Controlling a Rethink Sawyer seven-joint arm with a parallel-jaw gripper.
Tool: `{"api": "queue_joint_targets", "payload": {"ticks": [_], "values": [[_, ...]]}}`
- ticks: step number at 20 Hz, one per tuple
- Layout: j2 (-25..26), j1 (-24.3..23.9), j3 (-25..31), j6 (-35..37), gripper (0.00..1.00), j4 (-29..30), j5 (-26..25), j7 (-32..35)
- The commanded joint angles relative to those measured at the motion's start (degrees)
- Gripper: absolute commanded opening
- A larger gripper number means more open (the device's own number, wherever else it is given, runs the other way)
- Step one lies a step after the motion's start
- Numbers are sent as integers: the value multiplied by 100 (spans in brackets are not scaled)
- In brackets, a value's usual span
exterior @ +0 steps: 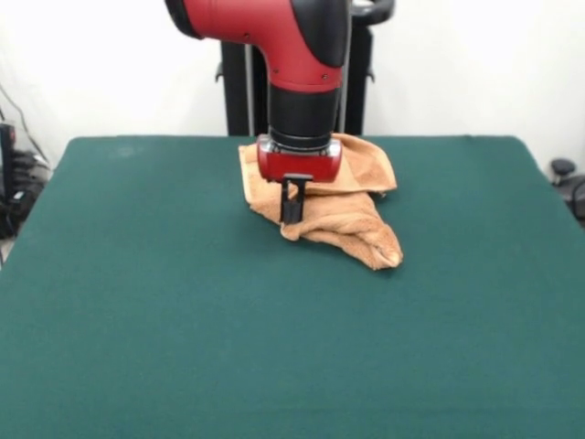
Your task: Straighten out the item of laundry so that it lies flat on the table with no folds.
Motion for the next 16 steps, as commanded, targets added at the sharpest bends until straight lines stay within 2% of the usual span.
{"api": "queue_joint_targets", "payload": {"ticks": [1, 16], "values": [[-141, 697, 252, 90, 0, 195, 557, 1550], [-11, 1498, 58, -54, 0, 210, 1459, 1771]]}}
